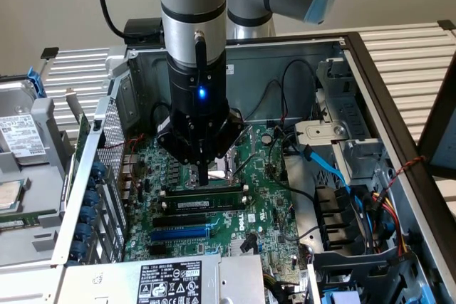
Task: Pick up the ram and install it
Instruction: 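Press down the ram until it locks into place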
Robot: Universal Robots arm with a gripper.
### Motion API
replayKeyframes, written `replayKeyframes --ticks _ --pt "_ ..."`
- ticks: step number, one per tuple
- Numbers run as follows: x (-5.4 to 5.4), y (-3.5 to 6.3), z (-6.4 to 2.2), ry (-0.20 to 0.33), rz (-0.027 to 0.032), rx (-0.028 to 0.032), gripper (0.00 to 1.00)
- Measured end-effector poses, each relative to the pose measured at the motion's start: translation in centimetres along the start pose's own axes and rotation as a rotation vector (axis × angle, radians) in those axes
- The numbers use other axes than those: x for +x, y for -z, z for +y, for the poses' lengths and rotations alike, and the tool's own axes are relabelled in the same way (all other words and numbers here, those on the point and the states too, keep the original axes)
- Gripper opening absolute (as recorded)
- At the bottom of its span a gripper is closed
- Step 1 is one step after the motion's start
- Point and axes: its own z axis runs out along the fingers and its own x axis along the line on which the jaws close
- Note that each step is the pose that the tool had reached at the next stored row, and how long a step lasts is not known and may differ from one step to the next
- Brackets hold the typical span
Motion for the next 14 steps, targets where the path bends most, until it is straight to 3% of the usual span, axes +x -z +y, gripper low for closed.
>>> replayKeyframes --ticks 14 --pt "0.0 -0.01 0.0 0.0 -0.0001 -0.0001 0.11"
